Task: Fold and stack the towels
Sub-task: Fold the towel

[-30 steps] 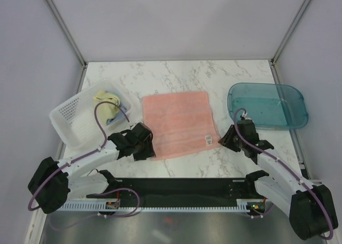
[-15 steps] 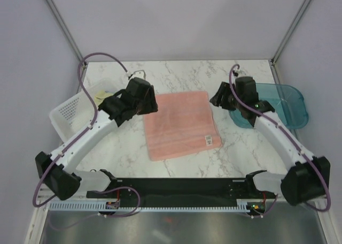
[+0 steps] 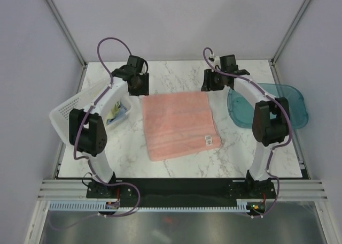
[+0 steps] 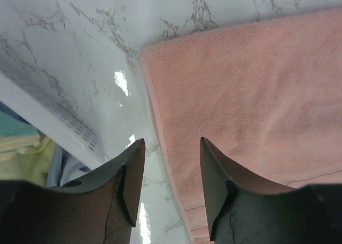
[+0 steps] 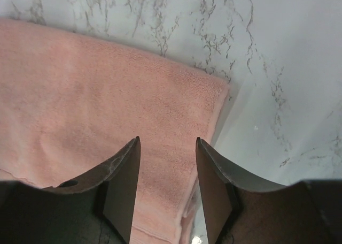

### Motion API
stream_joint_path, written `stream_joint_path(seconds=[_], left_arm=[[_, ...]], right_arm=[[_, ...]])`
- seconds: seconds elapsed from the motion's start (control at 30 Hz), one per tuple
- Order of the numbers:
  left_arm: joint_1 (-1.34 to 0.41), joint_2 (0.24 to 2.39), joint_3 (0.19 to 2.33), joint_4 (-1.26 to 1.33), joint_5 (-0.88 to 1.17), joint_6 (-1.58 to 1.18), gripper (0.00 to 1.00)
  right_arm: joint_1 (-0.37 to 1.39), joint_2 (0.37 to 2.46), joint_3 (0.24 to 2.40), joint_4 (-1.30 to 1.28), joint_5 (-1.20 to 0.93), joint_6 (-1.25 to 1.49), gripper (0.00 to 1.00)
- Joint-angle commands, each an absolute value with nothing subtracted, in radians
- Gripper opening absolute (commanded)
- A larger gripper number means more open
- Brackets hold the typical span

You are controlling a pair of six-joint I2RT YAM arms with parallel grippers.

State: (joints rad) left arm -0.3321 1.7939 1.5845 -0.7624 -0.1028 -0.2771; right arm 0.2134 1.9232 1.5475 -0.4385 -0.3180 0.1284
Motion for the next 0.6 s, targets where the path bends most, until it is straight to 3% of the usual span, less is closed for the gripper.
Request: stream_joint_path(seconds=[0.0, 0.27, 0.57], left_arm=[[-0.318, 1.839, 1.634, -0.712, -0.005, -0.127, 0.52], [-0.308, 2.006, 1.664, -0.71, 0.011, -0.035, 0.49], [-0.282, 2.048, 1.695, -0.68, 0.023, -0.008, 0.5]], right_arm=[[0.203, 2.014, 1.632, -0.508, -0.364, 0.009, 0.53], [0.193, 2.155, 1.716, -0.534, -0.357, -0.055, 0.52], [0.179, 2.2, 1.767, -0.541, -0.357, -0.084, 0.53]])
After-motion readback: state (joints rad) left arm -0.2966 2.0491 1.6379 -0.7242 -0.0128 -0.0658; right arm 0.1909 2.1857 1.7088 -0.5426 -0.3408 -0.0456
